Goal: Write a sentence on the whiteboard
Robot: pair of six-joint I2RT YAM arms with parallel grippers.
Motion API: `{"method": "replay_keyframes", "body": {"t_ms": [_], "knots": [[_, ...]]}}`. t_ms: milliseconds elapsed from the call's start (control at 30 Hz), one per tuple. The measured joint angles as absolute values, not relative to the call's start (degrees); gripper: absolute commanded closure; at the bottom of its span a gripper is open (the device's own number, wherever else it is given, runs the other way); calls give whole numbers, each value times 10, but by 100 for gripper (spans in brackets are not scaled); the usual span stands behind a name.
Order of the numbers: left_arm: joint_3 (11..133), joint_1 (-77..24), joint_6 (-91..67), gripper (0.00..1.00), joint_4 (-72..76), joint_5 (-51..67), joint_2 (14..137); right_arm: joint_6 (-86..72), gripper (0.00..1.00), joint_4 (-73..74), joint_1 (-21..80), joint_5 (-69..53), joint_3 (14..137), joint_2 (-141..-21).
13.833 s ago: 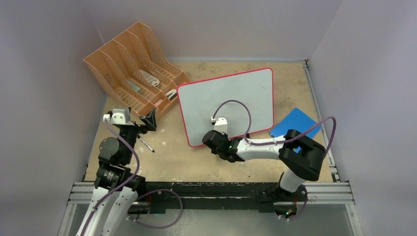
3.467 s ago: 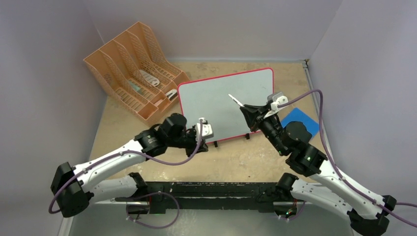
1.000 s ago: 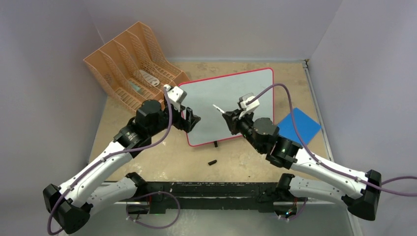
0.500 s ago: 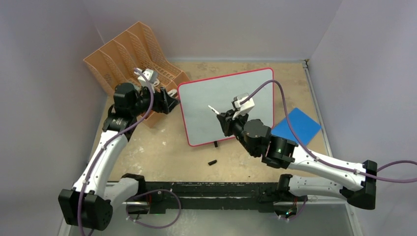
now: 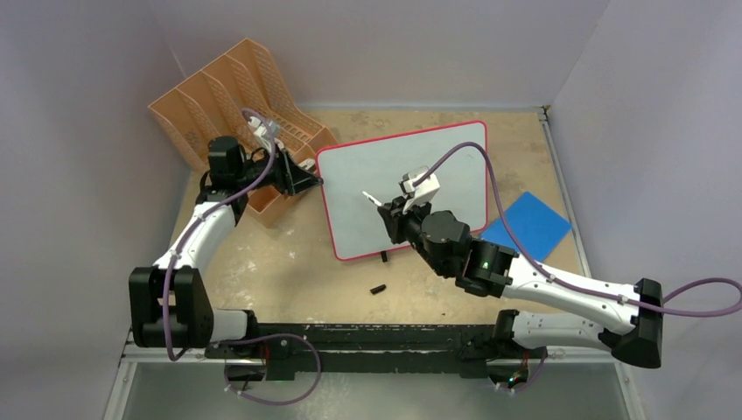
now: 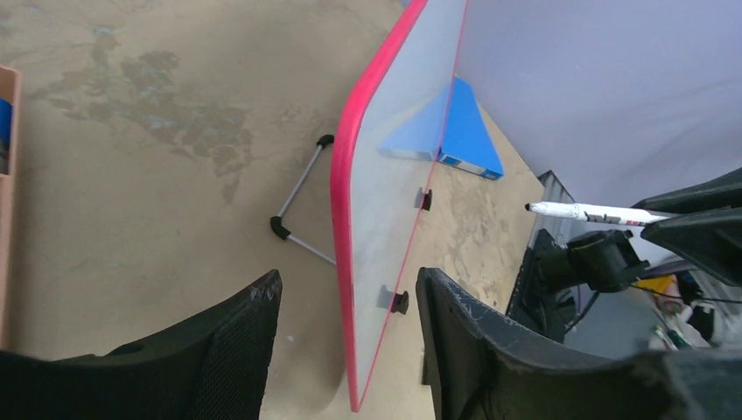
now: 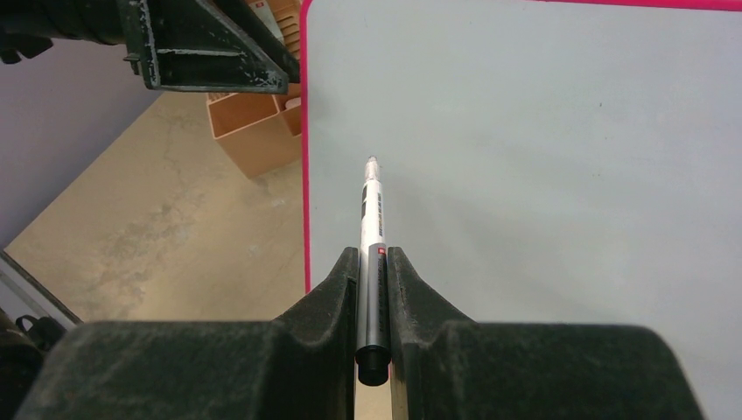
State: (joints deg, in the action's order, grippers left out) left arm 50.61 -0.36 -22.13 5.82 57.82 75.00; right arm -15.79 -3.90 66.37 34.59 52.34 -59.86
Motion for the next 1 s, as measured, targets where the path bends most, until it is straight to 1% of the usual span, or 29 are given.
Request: {"method": "replay_keyframes", "body": {"t_ms": [100, 200, 300, 400, 667, 733, 800, 833, 867, 900, 1000], "knots": [[506, -4, -230, 48, 79, 614, 772, -154, 100, -44, 664, 339, 523, -602], [506, -4, -244, 55, 104, 649, 798, -150, 100, -55, 664, 335, 523, -604], [506, -4, -260, 58, 126, 675, 814, -149, 100, -65, 664, 333, 523, -607], [502, -4, -276, 63, 164, 703, 819, -148, 100, -75, 664, 330, 522, -607], [480, -4, -309, 66, 249, 746, 843, -148, 100, -94, 664, 318, 514, -608], [479, -4, -321, 69, 268, 753, 852, -148, 100, -97, 664, 318, 514, -609], [476, -4, -334, 75, 287, 758, 859, -148, 100, -100, 664, 318, 514, -614], [475, -4, -337, 83, 294, 760, 861, -148, 100, -101, 664, 317, 514, -617], [473, -4, -340, 94, 302, 761, 861, -148, 100, -101, 664, 317, 514, -620], [470, -4, -345, 100, 310, 762, 863, -148, 100, -102, 664, 317, 514, -624], [467, -4, -355, 100, 336, 769, 866, -147, 100, -102, 664, 318, 514, -636]]}}
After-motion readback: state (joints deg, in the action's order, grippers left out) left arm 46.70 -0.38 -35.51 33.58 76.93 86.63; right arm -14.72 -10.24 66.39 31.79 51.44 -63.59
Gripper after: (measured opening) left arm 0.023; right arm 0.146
